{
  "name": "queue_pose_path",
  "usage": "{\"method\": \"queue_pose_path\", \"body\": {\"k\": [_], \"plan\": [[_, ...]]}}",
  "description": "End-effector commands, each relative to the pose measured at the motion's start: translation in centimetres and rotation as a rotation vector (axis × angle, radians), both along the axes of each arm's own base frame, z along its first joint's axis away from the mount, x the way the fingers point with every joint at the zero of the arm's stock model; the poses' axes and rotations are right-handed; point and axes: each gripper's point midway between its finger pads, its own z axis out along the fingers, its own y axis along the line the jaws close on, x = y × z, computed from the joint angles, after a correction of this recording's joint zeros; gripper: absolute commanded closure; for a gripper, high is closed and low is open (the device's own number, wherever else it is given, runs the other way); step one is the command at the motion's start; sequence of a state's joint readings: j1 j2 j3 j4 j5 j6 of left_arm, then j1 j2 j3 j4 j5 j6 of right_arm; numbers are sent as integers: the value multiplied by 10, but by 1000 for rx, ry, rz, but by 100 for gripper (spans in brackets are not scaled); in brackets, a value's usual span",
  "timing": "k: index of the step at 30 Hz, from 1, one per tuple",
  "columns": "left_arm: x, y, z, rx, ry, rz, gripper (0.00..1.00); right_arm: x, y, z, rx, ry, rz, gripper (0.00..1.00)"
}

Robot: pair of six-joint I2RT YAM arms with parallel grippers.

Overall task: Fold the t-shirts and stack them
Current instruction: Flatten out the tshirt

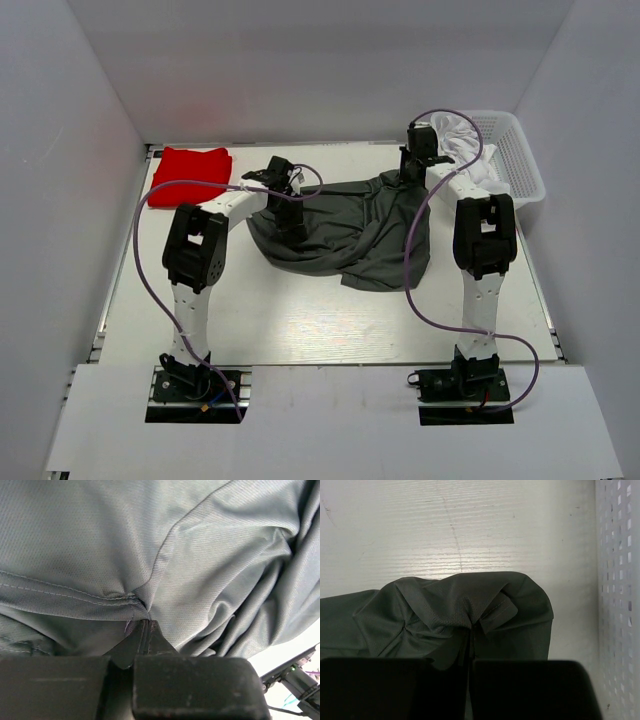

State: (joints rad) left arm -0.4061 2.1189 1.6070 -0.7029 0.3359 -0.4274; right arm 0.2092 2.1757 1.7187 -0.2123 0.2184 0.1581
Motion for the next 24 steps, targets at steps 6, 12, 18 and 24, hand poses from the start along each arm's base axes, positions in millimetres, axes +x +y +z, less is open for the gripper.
{"method": "queue_pose_path", "body": {"k": [6, 12, 18, 24], "plan": [[15, -14, 66, -100, -187, -34, 100, -1, -10, 37, 17, -71, -42, 100], [47, 7, 124, -85, -402, 86, 100, -9, -21, 68, 9, -135, -81, 100], [64, 35, 191, 7, -588, 192, 100, -23, -43, 117, -7, -203, -145, 100], [55, 65, 253, 58, -729, 286, 100, -54, -72, 193, -37, -336, -229, 100]]}}
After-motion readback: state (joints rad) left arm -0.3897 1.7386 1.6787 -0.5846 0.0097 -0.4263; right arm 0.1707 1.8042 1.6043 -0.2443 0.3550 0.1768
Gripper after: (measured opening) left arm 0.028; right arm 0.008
